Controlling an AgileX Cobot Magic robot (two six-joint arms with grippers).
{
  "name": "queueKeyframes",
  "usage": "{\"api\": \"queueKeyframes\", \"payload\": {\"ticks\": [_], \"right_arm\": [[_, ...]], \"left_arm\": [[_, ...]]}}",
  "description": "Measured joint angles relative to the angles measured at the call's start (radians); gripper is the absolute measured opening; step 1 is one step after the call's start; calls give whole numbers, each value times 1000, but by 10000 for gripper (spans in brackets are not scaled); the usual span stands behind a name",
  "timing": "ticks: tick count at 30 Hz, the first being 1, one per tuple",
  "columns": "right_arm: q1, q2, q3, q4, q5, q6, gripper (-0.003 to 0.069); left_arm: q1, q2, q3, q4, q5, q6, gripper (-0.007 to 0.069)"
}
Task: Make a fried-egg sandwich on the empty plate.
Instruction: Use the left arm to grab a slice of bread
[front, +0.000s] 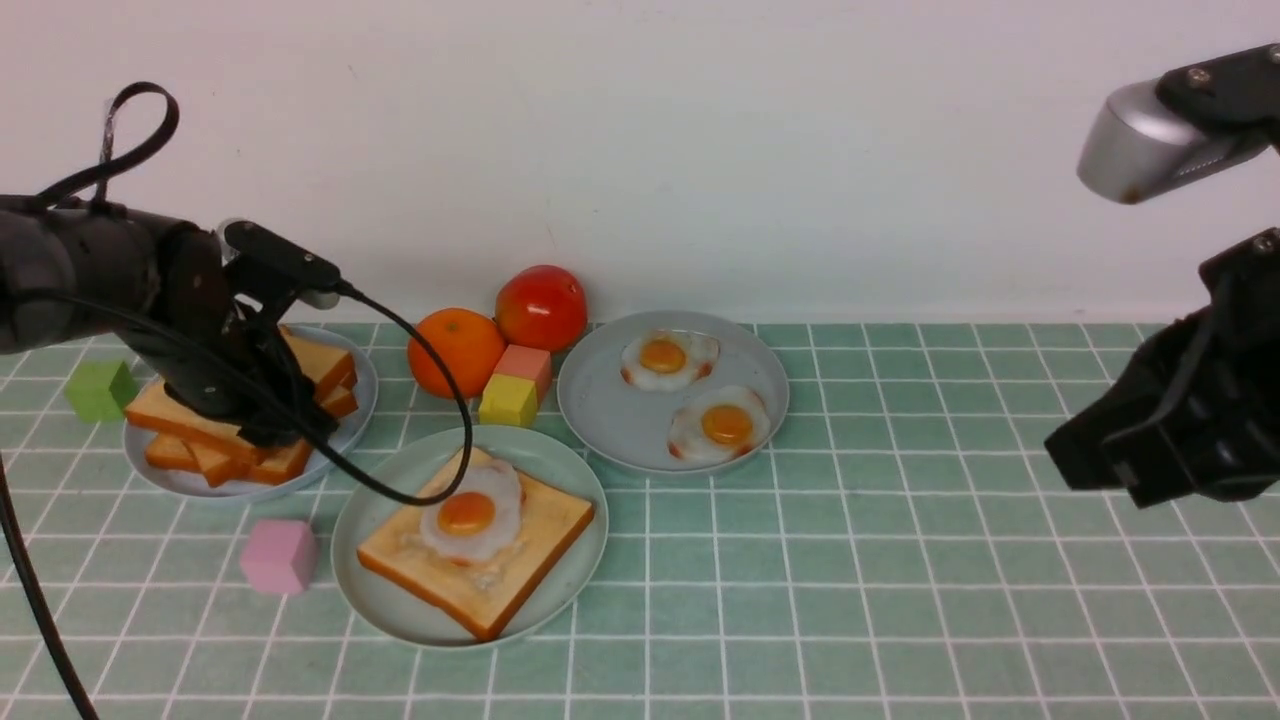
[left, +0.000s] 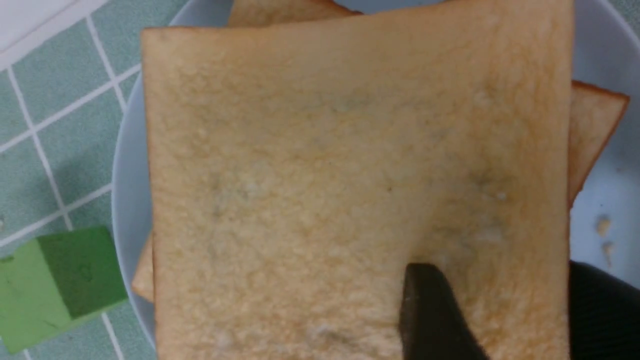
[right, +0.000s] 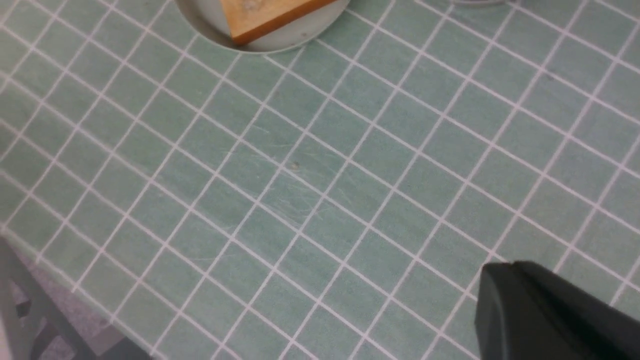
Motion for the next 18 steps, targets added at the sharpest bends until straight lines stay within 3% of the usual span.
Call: {"api": "queueKeyframes", "payload": {"ticks": [4,8,14,18], "right_arm": [[0,0,1,24,4,-22,25],[0,0,1,32,8,-25,31],[0,0,1,32,15,-29,32],[0,0,1,32,20,-29,36]], "left_arm": [[0,0,-1,1,11,0,211],[0,-10,-6,-1,31,1,181],[0,-65,-6,-12,76,1,76],[-2,-139,-1,-48,124,0,71]]}}
